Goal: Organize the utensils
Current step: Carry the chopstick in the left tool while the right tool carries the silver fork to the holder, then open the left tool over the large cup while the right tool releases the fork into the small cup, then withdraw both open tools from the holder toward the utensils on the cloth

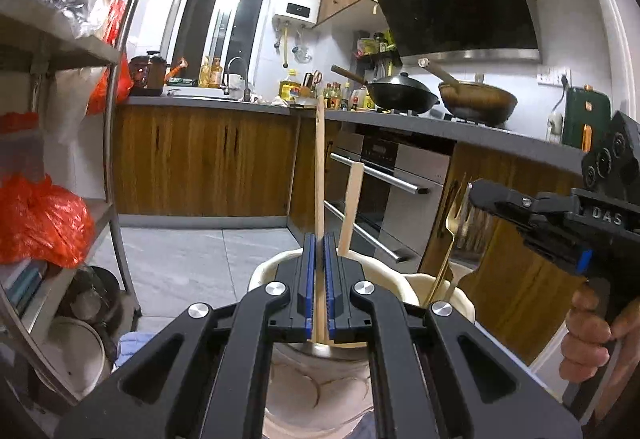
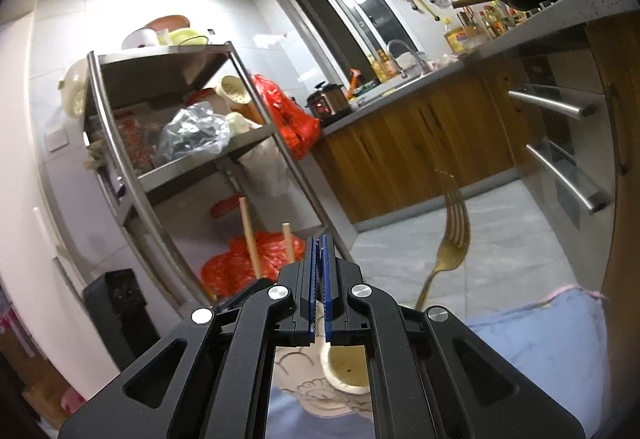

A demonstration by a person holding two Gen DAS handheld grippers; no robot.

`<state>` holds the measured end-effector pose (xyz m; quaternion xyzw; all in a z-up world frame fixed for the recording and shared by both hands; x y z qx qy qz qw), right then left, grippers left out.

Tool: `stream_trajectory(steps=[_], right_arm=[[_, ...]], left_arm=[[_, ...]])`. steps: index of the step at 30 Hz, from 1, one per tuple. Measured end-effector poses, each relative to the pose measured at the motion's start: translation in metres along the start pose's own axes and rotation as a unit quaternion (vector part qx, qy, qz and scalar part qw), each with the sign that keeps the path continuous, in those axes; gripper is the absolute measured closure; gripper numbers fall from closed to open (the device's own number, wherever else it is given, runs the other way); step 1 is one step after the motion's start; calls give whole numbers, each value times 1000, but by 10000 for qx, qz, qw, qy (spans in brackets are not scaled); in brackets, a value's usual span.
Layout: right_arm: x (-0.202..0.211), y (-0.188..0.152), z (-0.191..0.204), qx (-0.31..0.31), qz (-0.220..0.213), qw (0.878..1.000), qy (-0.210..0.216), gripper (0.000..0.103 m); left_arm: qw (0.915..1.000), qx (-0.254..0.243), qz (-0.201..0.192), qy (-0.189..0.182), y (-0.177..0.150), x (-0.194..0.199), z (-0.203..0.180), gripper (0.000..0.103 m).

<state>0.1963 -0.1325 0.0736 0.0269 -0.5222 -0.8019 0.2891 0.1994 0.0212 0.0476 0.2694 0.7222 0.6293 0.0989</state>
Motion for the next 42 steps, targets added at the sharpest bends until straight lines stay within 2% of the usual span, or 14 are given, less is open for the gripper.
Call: stream_trajectory(steps=[8,10,15,20,23,26,32,35,38,39,40,42], right_arm=[[-16,6,-5,72,-133,9998,-124,99],[-24,9,-7,31,-129,9998,-138,99],[-33,11,-14,-3,-178,9997,-168,98],[-35,9,-18,-26,-109,9997,-212,97],[-34,8,-20,-87,-122,9997,-211,79],[-31,9,-18,-78,-144,9997,-175,74],[-12,10,-3,125,-211,9997,16,53],[2,10,7,230,-226,9995,54,40],[21,13,13,282,-259,9993,37,20],[26,13,14,273,-277,9992,29,11],[34,14,15,251,-306,9992,7,7],[47,12,17,271,-289,9992,-93,5]], left_arm=[[9999,21,54,100,2,-4,5,97],[9999,73,28,126,2,-2,8,88],[9998,73,-35,185,3,3,8,76],[9999,44,-45,156,3,4,6,73],[9998,12,-15,175,2,5,5,70],[9999,11,-26,170,2,7,5,67],[9997,45,70,246,0,14,4,58],[9993,30,121,354,1,23,1,48],[9989,20,141,443,1,36,-6,37],[9988,20,136,470,1,39,-8,29],[9986,13,130,508,0,43,-10,21],[9980,-31,118,624,0,54,-15,14]])
Point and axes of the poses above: each gripper's, at about its wrist camera, not at the fingertips, and x roughly against the way its jaws point, z to its left, y to its top, the point moved 7 cm from there along -x, roughly the way its jaws point, and after that the axes turned 14 degrees about -y, right-handed, at the moved point
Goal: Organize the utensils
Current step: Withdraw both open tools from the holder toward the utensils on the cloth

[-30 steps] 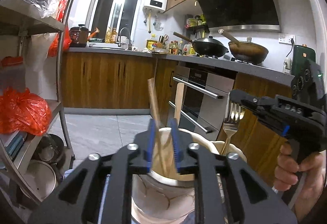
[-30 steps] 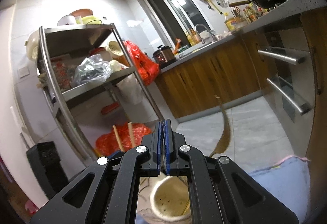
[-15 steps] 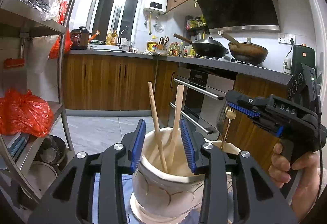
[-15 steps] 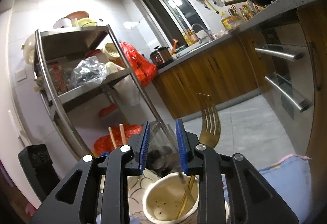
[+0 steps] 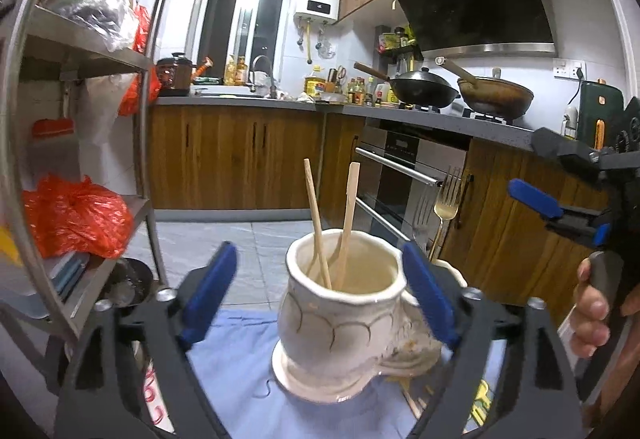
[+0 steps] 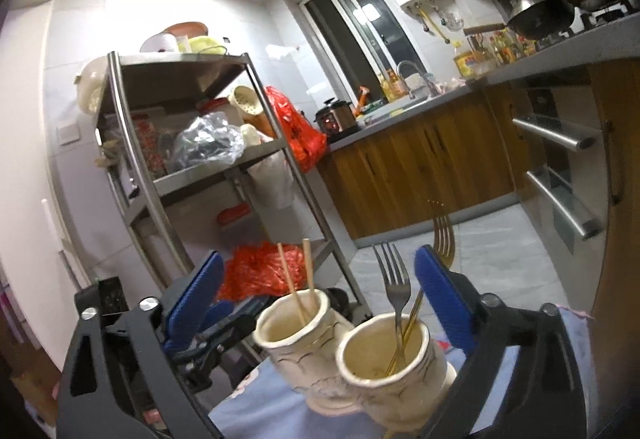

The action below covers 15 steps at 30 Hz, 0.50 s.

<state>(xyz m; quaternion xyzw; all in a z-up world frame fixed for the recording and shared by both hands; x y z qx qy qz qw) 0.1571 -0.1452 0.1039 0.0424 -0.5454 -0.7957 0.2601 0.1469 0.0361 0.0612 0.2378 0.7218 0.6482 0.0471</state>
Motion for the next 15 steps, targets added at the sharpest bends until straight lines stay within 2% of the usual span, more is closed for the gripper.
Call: stream_trajectory(steps=[3,8,15], right_arm=[[17,-4,-3,84,-31,9996,-264,5],[39,-17,-16,176,-1,9973,-718,5],[61,-53,-48,278,335,9879,-1490,5]], left_arm=[[9999,-40,-52,149,0,18,-4,6],[9998,-26,-35,204,-5,42,-14,6],[9992,-14,252,306,-30,58,-27,6]])
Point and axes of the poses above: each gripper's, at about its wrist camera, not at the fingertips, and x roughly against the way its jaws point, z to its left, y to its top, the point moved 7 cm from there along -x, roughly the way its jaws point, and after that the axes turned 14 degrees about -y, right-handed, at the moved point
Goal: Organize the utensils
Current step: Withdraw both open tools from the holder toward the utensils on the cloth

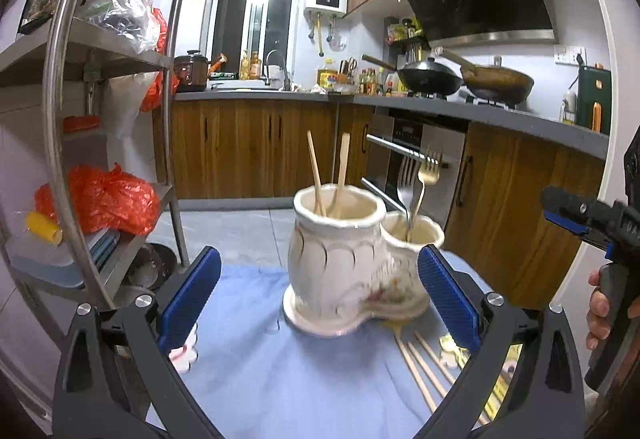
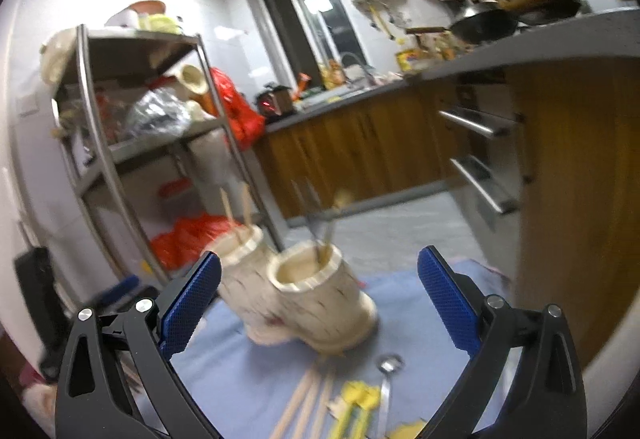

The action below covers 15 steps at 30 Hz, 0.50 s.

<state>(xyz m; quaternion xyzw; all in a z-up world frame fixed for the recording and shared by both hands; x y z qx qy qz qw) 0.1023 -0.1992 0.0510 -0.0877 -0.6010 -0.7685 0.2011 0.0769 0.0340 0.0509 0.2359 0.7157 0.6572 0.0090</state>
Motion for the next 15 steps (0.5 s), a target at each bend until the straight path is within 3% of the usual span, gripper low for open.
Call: stream_trajectory(steps=[2,5,11,15], right_arm=[[-1,-11,-8,52,170,9997,-192,5],[-6,-31,-21,265,450,9954,-806,5],[-6,-58,-35,648,609,9889,-1188,5],[-2,-67,-51,594,688,9867,-1348,5]], left_arm=[[9999,28,95,-11,-9,2,-3,6],[9996,103,262,-33,-23,3,-7,6],[9972,392,631,-127,-49,-3,-12,6],[9957,251,888,-95,-64,-9,-20,6]])
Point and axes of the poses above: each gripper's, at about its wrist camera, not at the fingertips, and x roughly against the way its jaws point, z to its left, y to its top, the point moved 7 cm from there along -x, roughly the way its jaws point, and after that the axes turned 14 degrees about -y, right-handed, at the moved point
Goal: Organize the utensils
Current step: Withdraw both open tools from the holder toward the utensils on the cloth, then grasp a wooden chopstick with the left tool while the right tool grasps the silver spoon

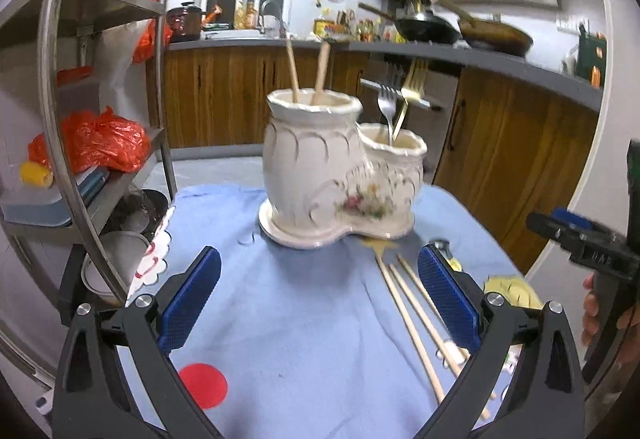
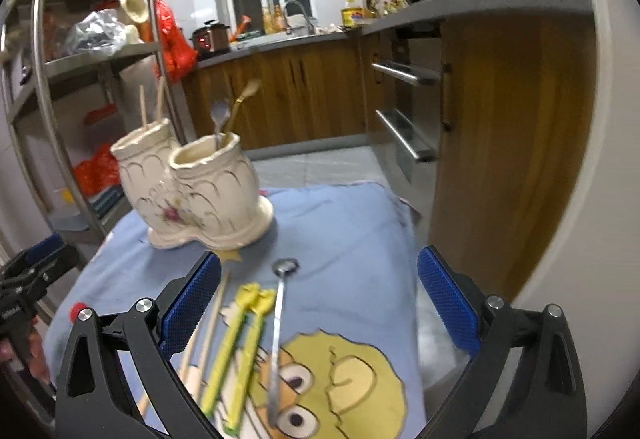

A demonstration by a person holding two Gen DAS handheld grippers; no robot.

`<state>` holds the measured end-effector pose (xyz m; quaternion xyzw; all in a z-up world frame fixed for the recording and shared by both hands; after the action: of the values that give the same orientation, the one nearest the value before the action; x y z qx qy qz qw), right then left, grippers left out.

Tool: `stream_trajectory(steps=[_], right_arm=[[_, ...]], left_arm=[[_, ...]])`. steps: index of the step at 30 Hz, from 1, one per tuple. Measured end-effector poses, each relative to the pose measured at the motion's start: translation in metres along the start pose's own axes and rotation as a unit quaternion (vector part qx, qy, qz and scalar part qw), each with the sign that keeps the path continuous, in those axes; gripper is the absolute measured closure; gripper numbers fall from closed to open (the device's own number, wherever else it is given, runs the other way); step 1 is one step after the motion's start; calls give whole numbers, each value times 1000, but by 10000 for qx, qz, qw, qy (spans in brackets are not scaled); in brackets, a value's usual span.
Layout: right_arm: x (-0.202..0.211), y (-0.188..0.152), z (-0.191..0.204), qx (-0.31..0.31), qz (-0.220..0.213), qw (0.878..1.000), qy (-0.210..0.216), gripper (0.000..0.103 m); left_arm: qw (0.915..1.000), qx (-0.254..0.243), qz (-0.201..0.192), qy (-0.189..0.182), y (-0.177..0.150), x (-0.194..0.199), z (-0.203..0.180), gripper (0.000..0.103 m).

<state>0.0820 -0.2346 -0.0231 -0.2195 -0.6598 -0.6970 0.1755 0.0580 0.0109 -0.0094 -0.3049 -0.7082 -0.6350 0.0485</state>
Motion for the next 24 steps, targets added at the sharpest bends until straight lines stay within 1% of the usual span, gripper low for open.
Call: stream_trajectory(steps=[3,6,7,11,13,17,18,19,20,23,24], right_arm=[[-2,-5,-12,-32,50,9998,-178,5],[0,-8,-22,-32,-49,9992,-403,5],[1,-8,-24,-40,-70,9991,-415,5],[-2,-9,-25,-152,31,9994,-320,5],[-5,-13,-19,-113,209,9996,-142,5],[-15,-22,-3,123,659,9977,132,5],[-18,-24,0,174,731,9970,188,5],[-19,-24,2,213,758,9967,208,5],[-20,-24,4,244,779,9964,213,6],[-26,-23,10,329,863,9953,284,10],[-29,-22,15,382,905,9946,335,17]], left_arm=[[9998,-128,133,-25,-7,-5,-7,6],[9996,-189,209,-65,-9,-9,-13,6],[9995,-213,236,-68,-9,-10,-15,6],[9990,-259,341,-125,-13,-15,-21,6],[9986,-280,414,-199,-15,-18,-26,6],[9955,-339,762,-449,-23,-29,-41,7],[9947,-360,850,-452,-25,-32,-43,10],[9933,-402,977,-467,-29,-36,-47,16],[9922,-431,1062,-489,-32,-38,-49,19],[9877,-498,1397,-491,-44,-48,-54,30],[9861,-504,1497,-514,-48,-51,-55,35]])
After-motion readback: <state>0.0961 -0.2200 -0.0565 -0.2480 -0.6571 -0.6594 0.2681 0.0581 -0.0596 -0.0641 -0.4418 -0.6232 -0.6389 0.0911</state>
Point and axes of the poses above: each gripper's, at about its wrist camera, not at the fingertips, and x roughly against the way its jaws point, z to its left, y to its top, the point moved 7 cm from there along -x, roughly the way its jaws point, and after that the axes turned 14 degrees about -y, right-handed, at the moved point
